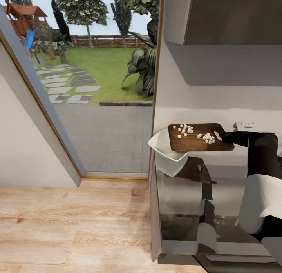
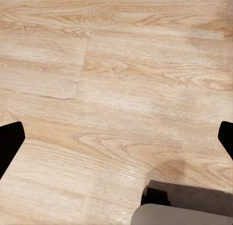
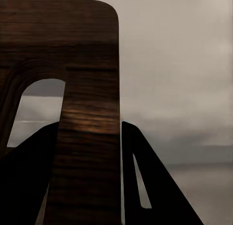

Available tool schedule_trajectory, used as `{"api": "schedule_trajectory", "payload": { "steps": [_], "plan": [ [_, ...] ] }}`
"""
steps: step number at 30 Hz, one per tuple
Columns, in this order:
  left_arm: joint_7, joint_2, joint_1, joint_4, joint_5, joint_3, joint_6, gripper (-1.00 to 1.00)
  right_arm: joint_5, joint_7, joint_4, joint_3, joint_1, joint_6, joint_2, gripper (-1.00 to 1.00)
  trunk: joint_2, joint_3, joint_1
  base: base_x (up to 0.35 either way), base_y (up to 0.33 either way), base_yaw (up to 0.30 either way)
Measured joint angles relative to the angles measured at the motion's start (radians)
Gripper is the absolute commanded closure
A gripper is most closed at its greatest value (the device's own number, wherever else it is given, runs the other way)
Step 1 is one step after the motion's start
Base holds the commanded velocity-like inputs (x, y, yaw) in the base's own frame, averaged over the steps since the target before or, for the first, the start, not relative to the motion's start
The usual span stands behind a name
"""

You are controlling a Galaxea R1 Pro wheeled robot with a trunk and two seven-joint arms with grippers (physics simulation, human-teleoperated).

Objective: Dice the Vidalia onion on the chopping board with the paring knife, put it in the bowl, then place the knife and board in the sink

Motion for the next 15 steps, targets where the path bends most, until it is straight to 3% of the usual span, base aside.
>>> {"api": "schedule_trajectory", "payload": {
  "steps": [15],
  "plan": [
    [0.000, 0.000, 0.000, 0.000, 0.000, 0.000, 0.001, -1.00, 0.000, 0.000, 0.000, 0.017, 0.000, -0.001, 0.003, 1.00, 0.091, 0.041, -0.050, 0.000, 0.000, 0.000]
  ]
}}
